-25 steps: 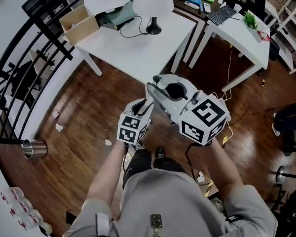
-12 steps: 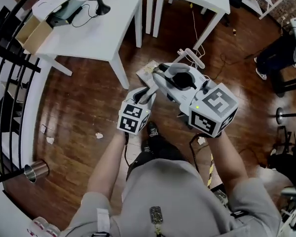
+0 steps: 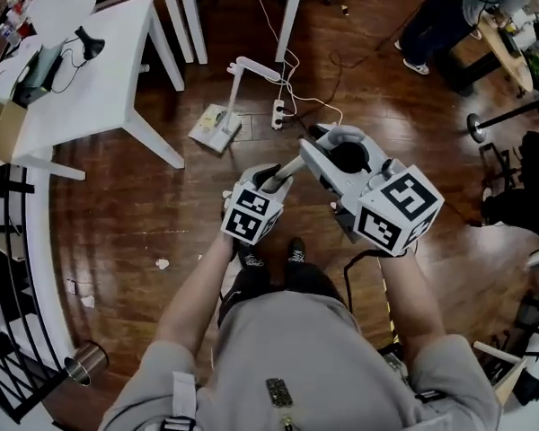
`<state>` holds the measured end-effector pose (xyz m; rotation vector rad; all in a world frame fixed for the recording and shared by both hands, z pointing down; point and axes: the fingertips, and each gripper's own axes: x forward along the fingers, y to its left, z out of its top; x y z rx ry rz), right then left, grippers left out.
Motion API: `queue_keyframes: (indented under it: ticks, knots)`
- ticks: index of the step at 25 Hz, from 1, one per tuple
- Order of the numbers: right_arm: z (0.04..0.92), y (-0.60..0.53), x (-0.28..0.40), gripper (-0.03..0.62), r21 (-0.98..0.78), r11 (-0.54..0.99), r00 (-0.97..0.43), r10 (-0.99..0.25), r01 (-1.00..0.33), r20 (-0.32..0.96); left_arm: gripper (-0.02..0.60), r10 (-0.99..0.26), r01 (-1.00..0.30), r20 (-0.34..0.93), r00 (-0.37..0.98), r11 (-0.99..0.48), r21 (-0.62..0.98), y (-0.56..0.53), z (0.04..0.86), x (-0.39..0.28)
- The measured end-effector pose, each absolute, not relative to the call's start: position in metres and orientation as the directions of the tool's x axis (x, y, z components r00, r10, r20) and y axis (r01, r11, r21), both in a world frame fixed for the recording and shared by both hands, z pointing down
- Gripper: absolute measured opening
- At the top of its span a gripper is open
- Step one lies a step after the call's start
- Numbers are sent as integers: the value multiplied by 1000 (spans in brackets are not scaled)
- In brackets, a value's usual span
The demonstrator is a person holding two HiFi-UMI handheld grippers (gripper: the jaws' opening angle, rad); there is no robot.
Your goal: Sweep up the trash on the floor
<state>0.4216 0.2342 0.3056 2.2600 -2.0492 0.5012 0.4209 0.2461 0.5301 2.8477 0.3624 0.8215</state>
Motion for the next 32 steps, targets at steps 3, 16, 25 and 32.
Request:
queue_keyframes:
  ticks: [3, 16, 25, 32]
  knots:
    - [311, 294, 450, 89, -184, -221, 166, -948, -958, 273, 129, 348, 278, 513, 785, -937, 210, 303, 535, 448]
    - [346, 590, 575, 91, -201, -495, 438, -858, -845, 270, 132, 555, 547, 536, 636, -814, 193, 593, 570, 579]
    - [372, 732, 639, 92, -180, -650, 593, -753, -739, 284, 132, 677, 700, 530, 510, -685, 203, 745, 598, 646]
    - [436, 773, 652, 94, -193, -713, 623, -689, -674, 369, 130, 670, 721, 605, 430, -658, 216, 786, 660, 657]
